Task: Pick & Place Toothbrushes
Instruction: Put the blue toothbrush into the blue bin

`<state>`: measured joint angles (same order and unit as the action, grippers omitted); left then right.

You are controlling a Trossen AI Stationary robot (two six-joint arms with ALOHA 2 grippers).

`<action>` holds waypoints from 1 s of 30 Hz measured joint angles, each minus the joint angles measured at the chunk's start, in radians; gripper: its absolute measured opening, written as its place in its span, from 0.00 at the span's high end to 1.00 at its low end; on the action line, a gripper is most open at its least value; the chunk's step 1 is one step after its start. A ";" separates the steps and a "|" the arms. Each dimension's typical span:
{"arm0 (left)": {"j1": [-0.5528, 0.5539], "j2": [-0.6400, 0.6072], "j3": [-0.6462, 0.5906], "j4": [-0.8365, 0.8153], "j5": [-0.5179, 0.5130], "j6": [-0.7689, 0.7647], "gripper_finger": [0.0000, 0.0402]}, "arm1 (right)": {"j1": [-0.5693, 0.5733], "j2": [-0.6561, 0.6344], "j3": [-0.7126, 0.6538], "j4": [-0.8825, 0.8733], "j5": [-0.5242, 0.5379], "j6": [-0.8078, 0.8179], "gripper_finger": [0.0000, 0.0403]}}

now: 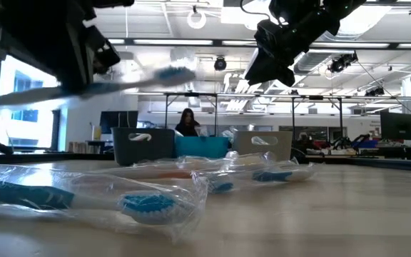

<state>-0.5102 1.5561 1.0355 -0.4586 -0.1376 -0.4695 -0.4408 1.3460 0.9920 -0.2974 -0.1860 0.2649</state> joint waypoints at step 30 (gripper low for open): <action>0.392 -0.248 0.000 0.011 -0.067 -0.089 0.98 | 0.000 0.000 0.000 -0.003 0.004 -0.010 0.77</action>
<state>-0.1186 1.3086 1.0355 -0.4476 -0.2043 -0.5582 -0.4408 1.3460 0.9920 -0.3000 -0.1822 0.2554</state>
